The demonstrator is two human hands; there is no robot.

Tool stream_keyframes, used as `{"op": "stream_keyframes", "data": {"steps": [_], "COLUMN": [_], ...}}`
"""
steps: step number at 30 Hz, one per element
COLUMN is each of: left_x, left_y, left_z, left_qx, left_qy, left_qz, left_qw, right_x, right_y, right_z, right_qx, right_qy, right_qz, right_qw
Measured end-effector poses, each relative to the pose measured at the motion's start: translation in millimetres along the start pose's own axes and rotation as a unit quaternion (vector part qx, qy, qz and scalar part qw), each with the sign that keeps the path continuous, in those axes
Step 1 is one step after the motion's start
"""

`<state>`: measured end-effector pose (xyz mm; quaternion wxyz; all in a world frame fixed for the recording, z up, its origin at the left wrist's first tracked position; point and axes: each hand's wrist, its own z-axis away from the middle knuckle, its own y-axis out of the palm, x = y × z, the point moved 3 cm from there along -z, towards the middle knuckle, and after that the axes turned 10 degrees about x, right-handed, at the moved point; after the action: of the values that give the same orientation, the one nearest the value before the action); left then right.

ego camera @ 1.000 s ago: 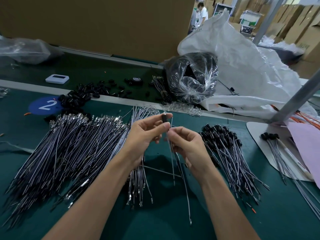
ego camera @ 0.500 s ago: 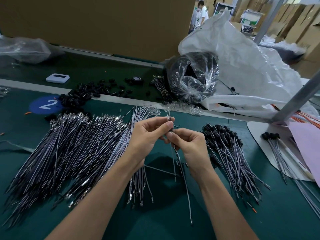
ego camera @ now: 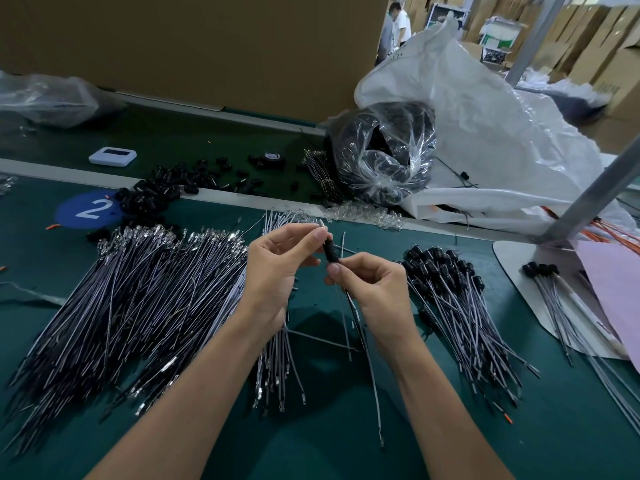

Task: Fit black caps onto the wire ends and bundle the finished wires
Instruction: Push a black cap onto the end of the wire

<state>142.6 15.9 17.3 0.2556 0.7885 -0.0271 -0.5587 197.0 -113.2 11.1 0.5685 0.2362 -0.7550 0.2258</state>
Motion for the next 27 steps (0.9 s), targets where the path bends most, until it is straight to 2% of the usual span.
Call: {"op": "stream_keyframes", "data": {"steps": [6,17,27], "left_x": [0.8,0.2,0.9], "left_y": [0.3,-0.9,-0.6], "left_z": [-1.7,-2.5,-2.9], "left_qx": [-0.013,-0.021,-0.014], "left_qy": [-0.007,-0.002,-0.003], "left_qz": [0.007,0.014,0.013], "left_qw": [1.000,1.000,1.000], "right_x": [-0.4,-2.8,-2.8], "right_y": [-0.2,-1.3,0.5], "right_z": [-0.2,0.7,0.7], "right_qx": [-0.008,-0.026,0.002], "right_qy": [-0.002,-0.002,0.004], "right_qz": [-0.008,0.058,0.036], "right_qw": [1.000,0.998,0.999]}}
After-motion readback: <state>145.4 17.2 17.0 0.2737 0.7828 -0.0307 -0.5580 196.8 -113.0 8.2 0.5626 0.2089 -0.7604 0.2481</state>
